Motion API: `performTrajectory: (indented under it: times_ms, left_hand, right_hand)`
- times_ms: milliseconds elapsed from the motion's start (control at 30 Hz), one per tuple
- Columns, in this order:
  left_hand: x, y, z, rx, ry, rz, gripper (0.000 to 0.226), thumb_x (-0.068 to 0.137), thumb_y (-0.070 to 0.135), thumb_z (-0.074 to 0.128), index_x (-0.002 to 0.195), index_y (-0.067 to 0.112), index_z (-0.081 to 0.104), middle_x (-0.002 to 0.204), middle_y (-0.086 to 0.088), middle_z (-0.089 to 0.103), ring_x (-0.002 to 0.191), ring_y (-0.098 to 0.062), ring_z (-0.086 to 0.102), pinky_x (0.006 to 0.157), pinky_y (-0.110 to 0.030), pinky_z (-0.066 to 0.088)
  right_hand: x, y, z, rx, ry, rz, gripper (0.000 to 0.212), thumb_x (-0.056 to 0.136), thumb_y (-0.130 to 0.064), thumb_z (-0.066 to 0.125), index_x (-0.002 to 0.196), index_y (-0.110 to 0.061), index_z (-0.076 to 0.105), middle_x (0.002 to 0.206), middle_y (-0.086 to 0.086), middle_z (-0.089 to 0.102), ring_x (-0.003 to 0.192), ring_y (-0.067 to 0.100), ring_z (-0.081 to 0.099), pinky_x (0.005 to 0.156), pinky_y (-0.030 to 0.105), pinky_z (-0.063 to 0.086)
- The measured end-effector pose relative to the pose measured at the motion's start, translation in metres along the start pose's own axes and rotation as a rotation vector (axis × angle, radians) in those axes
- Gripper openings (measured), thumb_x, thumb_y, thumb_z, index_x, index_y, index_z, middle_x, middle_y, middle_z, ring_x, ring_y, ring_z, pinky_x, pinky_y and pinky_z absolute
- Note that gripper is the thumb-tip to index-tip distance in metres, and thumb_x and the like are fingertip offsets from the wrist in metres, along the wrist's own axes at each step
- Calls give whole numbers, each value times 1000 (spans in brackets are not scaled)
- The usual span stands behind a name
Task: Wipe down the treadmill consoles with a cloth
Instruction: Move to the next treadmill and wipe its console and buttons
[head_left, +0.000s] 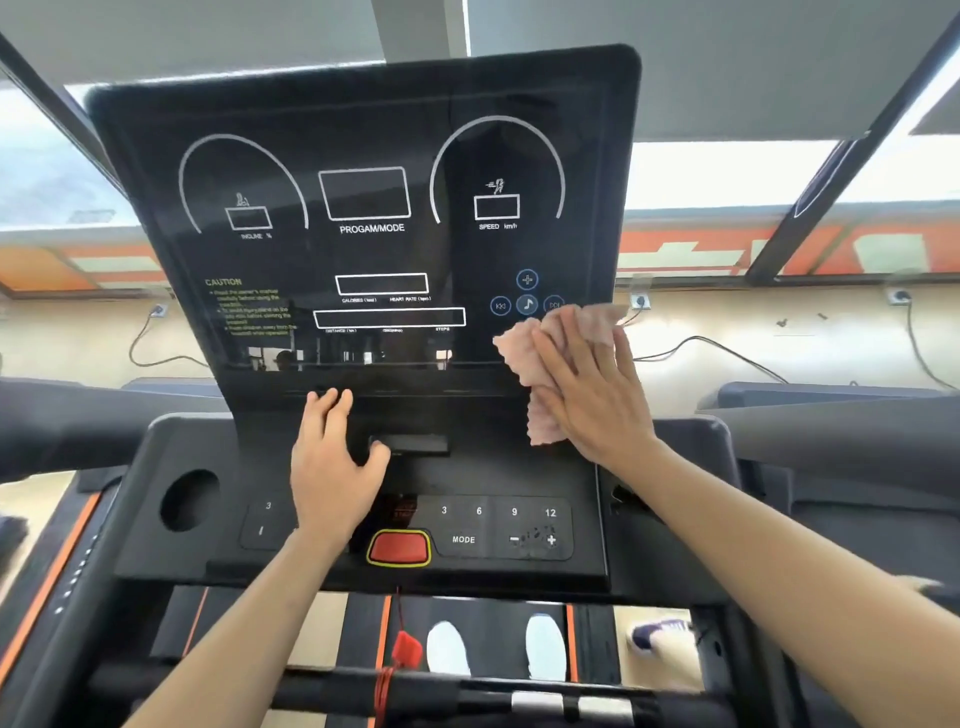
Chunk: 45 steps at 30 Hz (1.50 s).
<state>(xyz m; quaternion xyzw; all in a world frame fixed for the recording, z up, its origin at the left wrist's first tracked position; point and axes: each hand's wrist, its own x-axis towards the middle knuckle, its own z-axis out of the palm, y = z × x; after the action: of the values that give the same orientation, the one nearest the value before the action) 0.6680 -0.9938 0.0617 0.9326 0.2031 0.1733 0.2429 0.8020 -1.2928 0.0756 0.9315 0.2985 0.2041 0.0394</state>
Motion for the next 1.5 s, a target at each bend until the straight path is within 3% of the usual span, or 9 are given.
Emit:
performTrajectory:
  times_ms: [167,400,567,767,900,967,1133,1300,1500]
  left_hand:
    - [0,6,2,44,29,-13,65,81,15,77,142,9,57,153,-8,52,153,-27,33,114,-52,39]
    - [1,10,-3,108,9,-4,64,80,20,77,141,10,58,150,-9,55,151,-28,37,111,-52,42]
    - [1,6,-5,115,-20,2,65,82,20,76,143,11,55,152,-8,52,152,-27,34,114,-52,40]
    - [-1,5,-3,59,-26,-10,67,84,16,75,147,11,52,157,-7,47,155,-26,28,117,-49,35]
    - [-4,4,-2,52,-41,-1,72,85,17,74,152,12,47,161,-7,42,155,-26,28,118,-50,36]
    - [-6,3,-2,38,-56,-11,75,85,17,74,154,14,44,163,-5,39,154,-27,32,117,-51,39]
    - [-8,1,-5,48,-125,-8,85,84,18,74,159,19,34,168,-1,31,151,-29,37,114,-53,43]
    - [-5,-9,-13,48,-185,33,87,85,20,73,161,23,31,169,3,26,152,-23,35,113,-53,45]
    - [-4,-20,-20,-27,-212,105,88,85,18,74,161,25,30,169,7,24,152,-17,33,114,-44,44]
  right_hand:
    - [93,16,-62,28,166,164,72,104,-63,25,162,-21,14,167,19,16,149,45,24,123,60,13]
    - [163,41,-116,46,253,221,76,100,-69,24,161,-24,20,166,19,23,151,44,24,123,64,13]
    - [119,29,-85,33,206,181,72,105,-59,25,161,-15,14,168,16,18,149,41,29,123,60,18]
    - [27,4,-22,53,44,15,70,108,-50,29,162,-12,4,170,14,4,153,37,16,124,59,6]
    - [-18,-7,2,33,-26,-43,68,107,-47,37,161,-13,14,170,13,4,149,36,12,123,57,11]
    - [-30,-10,6,59,-44,-74,66,106,-46,39,160,-15,18,170,11,9,148,38,20,122,58,13]
    - [-38,-19,12,67,-92,-172,71,107,-42,38,162,-13,4,171,8,-1,156,34,9,124,60,4]
    - [-19,-43,13,105,-91,-259,62,106,-32,30,162,-13,10,171,4,7,156,31,14,126,53,5]
    - [0,-87,11,123,-114,-208,68,104,-31,39,162,-13,8,171,3,2,157,30,8,127,53,1]
